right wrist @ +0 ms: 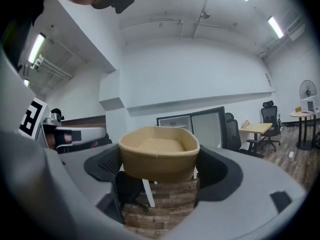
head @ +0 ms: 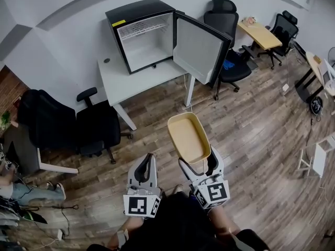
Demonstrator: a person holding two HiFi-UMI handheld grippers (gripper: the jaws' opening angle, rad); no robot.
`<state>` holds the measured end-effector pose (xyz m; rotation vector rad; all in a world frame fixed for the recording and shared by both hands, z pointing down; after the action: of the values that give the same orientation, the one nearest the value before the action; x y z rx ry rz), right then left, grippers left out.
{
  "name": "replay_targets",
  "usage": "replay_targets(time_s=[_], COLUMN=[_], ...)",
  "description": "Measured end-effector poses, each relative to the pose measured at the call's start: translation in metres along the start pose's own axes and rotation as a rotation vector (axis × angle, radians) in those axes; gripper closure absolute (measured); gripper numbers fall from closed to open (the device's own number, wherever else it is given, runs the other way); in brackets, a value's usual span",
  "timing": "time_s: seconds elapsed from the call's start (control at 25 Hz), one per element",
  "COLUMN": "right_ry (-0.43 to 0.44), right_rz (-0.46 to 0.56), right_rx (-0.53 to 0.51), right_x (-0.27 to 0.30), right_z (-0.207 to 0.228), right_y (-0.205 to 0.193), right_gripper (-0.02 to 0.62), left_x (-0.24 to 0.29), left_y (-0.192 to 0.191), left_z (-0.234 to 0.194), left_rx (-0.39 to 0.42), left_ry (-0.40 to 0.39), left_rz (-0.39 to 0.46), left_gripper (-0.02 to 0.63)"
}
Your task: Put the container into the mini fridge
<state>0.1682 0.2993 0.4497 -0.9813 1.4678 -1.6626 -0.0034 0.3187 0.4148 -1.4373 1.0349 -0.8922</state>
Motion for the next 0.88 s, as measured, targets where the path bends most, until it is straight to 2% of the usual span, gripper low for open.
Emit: replay_targets(time_s=[0.24, 0.44, 0.68, 0.88], right_ry=[0.012, 0.002, 0.001, 0.000], right_rz=[-0.013, -0.028, -0.025, -0.028], right_rx=[0.006, 0.012, -0.022, -0.033], right_x=[0.022, 0.069, 0.161, 0.260], right_z=[0.030, 0.059, 0.093, 0.112], right_y=[-0.004, -0.007, 0.008, 0.030], right_gripper=[0.117, 0.117, 0.117, 0.117], left_x=[0.033, 0.088, 0.183, 0.265], left_y=[-0.010, -0.017, -0.012, 0.007], left_z=[-0.001, -0.020, -0.063, -0.123], left_rx=[-0.007, -0.015, -0.025, -0.029], left_ry=[0.022, 0.028, 0.013, 0.012], left_rz=[-0.020, -0.016, 0.018, 0.033], left_gripper=[0.584, 0.584, 0.584, 0.584])
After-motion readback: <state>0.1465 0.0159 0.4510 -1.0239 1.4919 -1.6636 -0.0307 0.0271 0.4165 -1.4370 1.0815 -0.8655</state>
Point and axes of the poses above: the fingertips, and each gripper's own axes: x forward along the fingers, z to its right, y out of its top, the point moved 4 cm from there along -x, backward along the fingers, and after that the axes turned 4 degrees about -x, right-handed, at the moved point
